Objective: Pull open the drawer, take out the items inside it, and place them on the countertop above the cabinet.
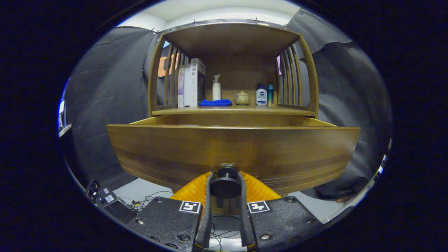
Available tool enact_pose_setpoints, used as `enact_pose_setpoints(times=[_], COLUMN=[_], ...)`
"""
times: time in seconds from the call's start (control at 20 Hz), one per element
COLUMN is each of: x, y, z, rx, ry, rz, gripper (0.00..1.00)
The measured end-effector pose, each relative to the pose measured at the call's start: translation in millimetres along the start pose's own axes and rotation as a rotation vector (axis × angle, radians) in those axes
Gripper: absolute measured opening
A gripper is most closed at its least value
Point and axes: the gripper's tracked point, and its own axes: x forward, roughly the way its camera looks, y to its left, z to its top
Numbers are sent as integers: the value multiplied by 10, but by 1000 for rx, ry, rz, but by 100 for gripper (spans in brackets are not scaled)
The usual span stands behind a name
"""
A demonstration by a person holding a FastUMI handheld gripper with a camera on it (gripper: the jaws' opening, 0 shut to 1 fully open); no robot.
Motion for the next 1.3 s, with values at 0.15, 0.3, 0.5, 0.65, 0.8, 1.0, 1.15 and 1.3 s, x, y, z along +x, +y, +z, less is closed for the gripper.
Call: enact_pose_setpoints(times=[0.15,0.3,0.5,0.65,0.8,1.0,1.15,1.3], x=[-99,-183,-240,-249,-255,-351,-506,-666], y=[-5,0,-7,-11,-13,-161,-308,-488], z=[-50,-58,-166,-231,-232,-56,291,771], rx=[3,-4,-2,4,-21,-9,6,32], ry=[7,6,28,39,29,-32,-119,-176], rz=[3,6,5,5,1,-28,-43,-58], gripper=[36,36,36,35,35,65,88,100])
